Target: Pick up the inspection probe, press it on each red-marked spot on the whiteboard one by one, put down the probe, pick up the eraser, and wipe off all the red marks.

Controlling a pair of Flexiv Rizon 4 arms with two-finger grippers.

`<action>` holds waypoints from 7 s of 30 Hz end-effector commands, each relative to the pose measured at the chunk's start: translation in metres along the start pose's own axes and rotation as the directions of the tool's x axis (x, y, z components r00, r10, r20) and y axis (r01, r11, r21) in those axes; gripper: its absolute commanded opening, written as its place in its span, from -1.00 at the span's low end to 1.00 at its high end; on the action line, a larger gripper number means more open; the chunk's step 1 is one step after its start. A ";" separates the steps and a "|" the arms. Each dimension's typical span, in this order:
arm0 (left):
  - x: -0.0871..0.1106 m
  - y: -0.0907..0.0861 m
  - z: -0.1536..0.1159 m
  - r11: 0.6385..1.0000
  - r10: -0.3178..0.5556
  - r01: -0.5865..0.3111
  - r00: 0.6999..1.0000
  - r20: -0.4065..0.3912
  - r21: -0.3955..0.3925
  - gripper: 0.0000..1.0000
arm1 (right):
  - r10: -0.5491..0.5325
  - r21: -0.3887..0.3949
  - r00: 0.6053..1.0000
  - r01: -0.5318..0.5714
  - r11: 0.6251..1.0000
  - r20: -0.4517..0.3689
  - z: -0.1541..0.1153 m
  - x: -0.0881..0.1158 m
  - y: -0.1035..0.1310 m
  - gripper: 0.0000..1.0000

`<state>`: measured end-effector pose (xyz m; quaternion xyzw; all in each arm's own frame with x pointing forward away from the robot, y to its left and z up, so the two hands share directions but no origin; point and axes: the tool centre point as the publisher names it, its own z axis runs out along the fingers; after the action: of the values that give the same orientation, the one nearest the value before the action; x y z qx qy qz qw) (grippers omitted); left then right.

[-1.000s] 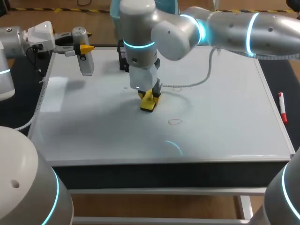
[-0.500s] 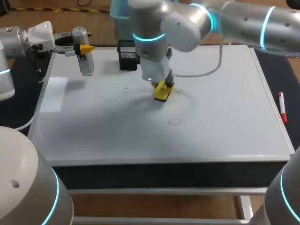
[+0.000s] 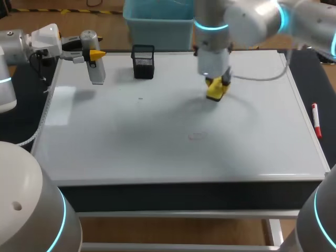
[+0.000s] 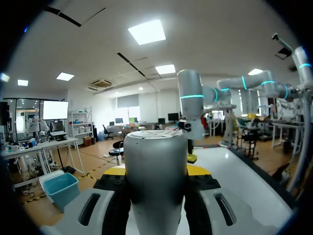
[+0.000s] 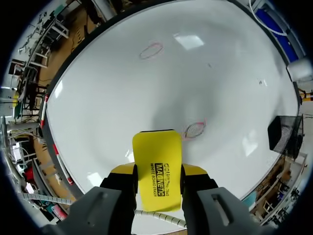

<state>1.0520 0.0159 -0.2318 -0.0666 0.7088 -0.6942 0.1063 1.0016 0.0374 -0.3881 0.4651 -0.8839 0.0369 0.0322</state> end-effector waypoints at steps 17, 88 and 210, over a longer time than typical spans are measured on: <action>-0.001 0.000 0.000 1.000 0.000 0.000 1.000 -0.002 0.001 -1.00 | 0.039 -0.040 0.998 -0.037 0.999 0.045 0.011 0.069 -0.093 -1.00; 0.151 -0.014 0.163 0.997 0.070 -0.078 0.959 -0.273 -0.019 -1.00 | 0.138 -0.041 0.990 -0.136 0.990 0.040 0.017 0.124 -0.125 -1.00; 0.133 0.005 0.194 0.998 0.001 0.009 0.983 -0.183 0.054 -1.00 | 0.138 -0.041 0.990 -0.136 0.990 0.040 0.017 0.124 -0.125 -1.00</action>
<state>0.9816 -0.2237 -0.2509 0.0182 0.6923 -0.7212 0.0194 1.0337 -0.1365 -0.3902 0.4024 -0.9152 0.0115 0.0180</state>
